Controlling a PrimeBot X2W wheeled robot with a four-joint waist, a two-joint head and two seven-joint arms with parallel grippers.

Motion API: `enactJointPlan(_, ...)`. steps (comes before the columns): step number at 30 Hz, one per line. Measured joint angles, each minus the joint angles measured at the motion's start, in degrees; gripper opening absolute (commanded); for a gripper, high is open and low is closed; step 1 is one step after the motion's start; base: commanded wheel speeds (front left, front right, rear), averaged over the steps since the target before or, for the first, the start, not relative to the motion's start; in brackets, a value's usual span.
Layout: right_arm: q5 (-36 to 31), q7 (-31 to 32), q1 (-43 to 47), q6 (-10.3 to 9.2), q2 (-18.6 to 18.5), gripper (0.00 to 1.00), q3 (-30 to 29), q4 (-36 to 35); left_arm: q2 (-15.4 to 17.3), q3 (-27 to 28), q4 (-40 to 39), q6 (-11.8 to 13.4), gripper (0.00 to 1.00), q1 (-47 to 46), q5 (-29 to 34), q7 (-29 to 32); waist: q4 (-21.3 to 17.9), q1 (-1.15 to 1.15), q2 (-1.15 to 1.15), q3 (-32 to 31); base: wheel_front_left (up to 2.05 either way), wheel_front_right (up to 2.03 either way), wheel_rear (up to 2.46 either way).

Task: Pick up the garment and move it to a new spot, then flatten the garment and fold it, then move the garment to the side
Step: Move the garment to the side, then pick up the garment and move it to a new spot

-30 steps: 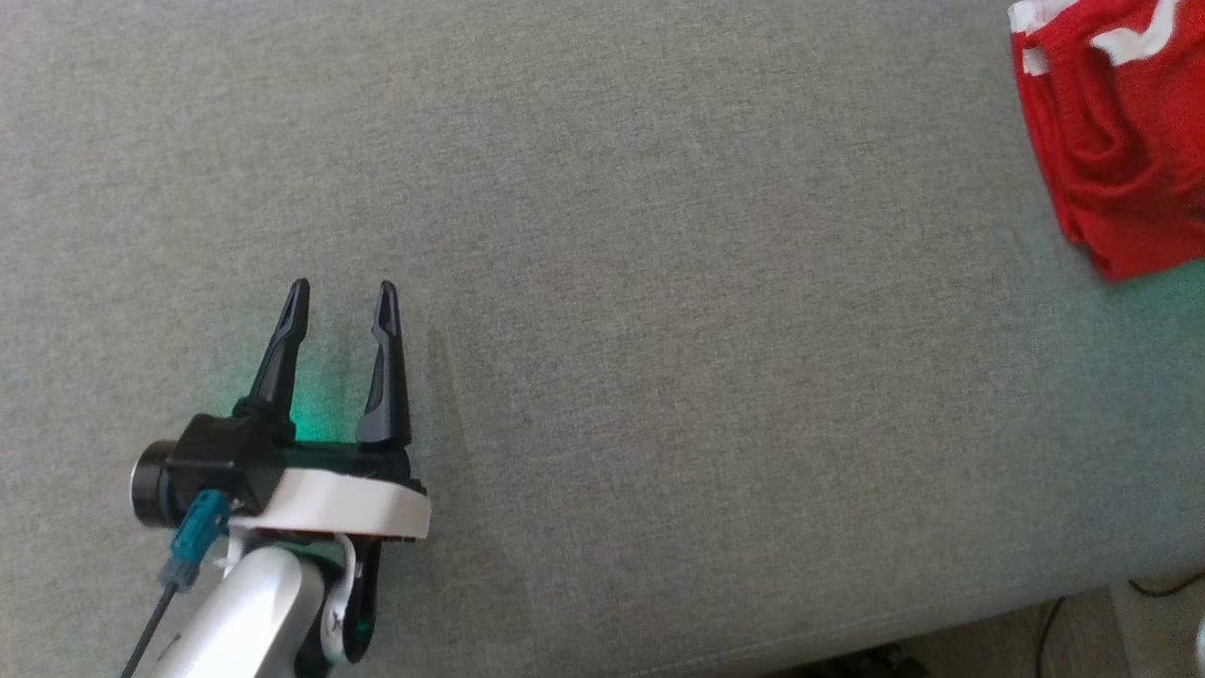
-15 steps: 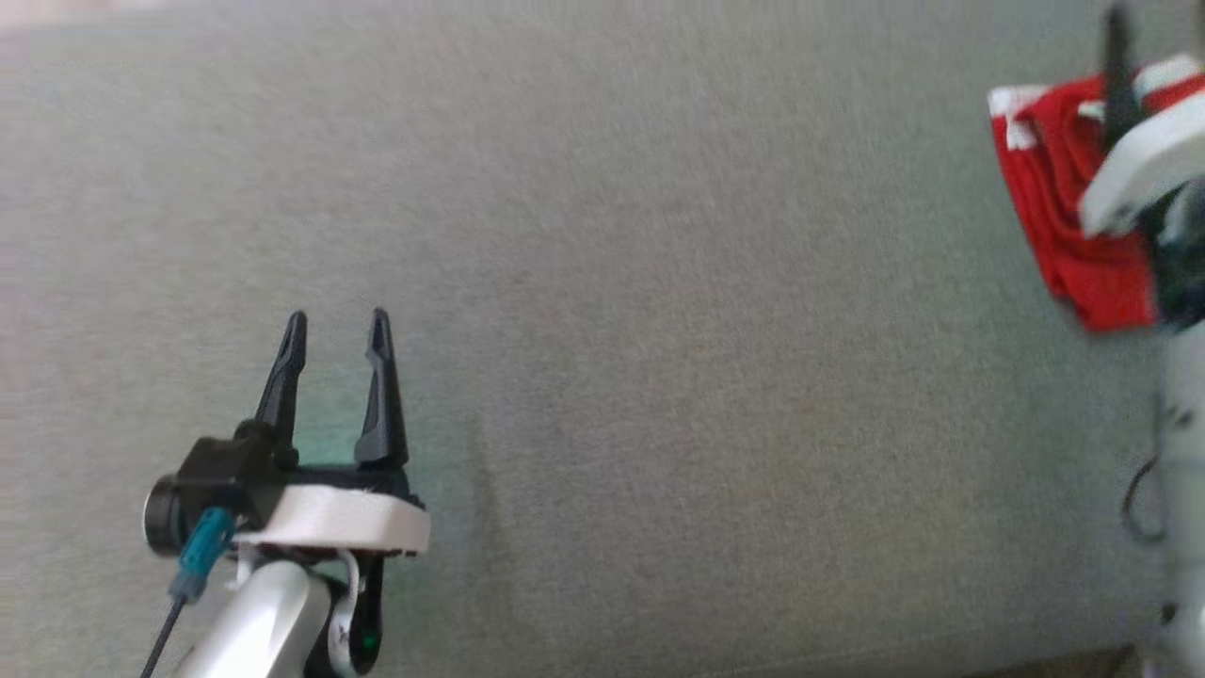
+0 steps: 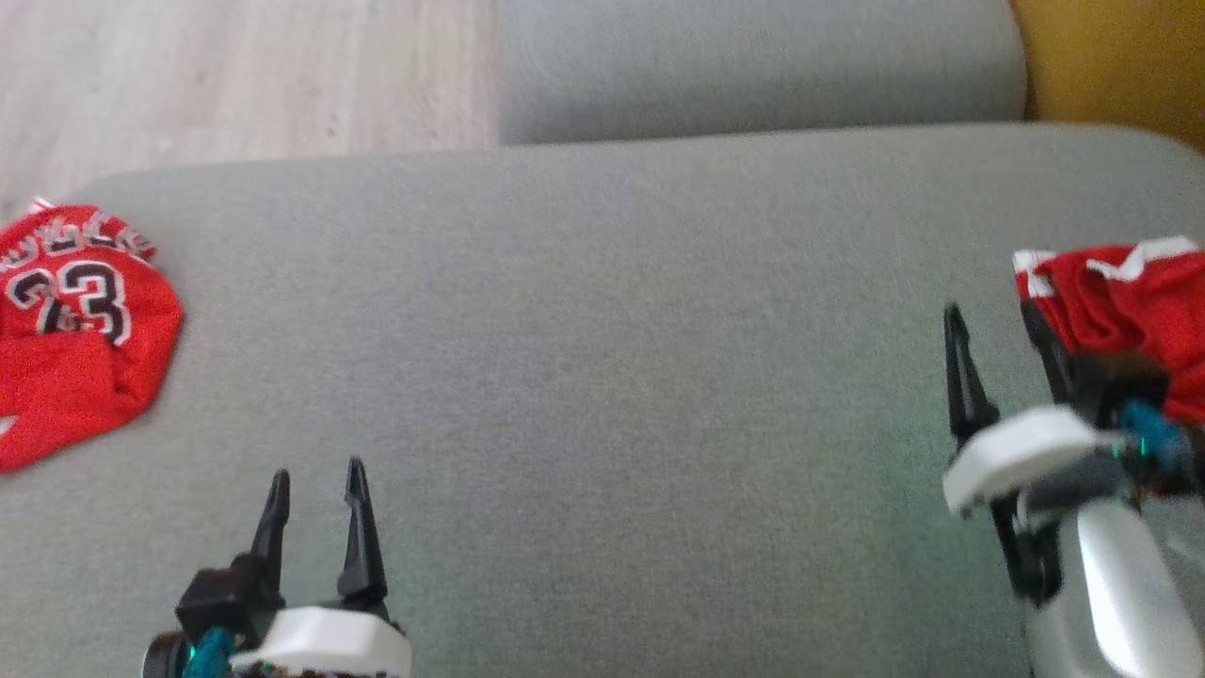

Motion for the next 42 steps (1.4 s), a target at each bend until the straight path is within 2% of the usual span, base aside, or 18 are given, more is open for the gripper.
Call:
enactJointPlan(3, -0.4, -0.8, 5.4, 0.00, 0.3, 1.00, 0.3, -3.0, 0.0, -0.6, 0.4, 0.1, 1.00, 1.4, -0.3, 0.3, 1.2, 0.01, 0.00, -1.9, 0.00, 0.00, 0.00)
enactJointPlan(6, 2.2, -2.0, 10.3, 0.00, 0.5, 1.00, 1.8, -5.6, -0.2, -1.4, 0.7, 0.1, 1.00, 2.0, -0.4, 1.0, 2.0, 0.01, 0.00, -3.0, 0.00, 0.00, 0.00)
enactJointPlan(14, 4.9, -3.3, 18.9, 0.00, 0.7, 1.00, 3.6, -9.9, -0.2, -2.0, 1.4, 0.2, 1.00, 3.1, -0.8, 1.3, 1.8, 0.02, 0.00, -3.6, 0.00, 0.00, 0.00)
enactJointPlan(21, 5.7, -2.9, 20.2, 0.00, 0.7, 1.00, 6.4, -11.3, -0.2, -2.8, 1.5, 0.3, 1.00, 3.1, -0.8, 1.4, 1.0, 0.03, 0.00, -3.4, 0.00, 0.00, 0.00)
enactJointPlan(30, 5.2, -2.7, 20.2, 0.00, 0.7, 1.00, 6.4, -12.2, -0.3, -3.1, 1.5, 0.2, 1.00, 3.0, -0.8, 1.8, 1.8, 0.03, 0.00, -3.2, 0.00, 0.00, 0.00)
enactJointPlan(37, 4.6, -2.7, 20.4, 0.00, 0.7, 1.00, 5.7, -12.8, -0.3, -3.3, 1.5, 0.3, 1.00, 2.7, -0.7, 2.0, 5.9, 0.03, 0.00, -3.2, 0.00, 0.00, 0.00)
enactJointPlan(42, 4.5, -2.7, 20.4, 0.00, 0.7, 1.00, 6.1, -13.1, 0.1, -3.3, 1.2, 0.6, 1.00, 2.7, -0.7, 2.0, 12.9, 0.03, 0.00, -3.3, 0.00, 0.00, 0.00)
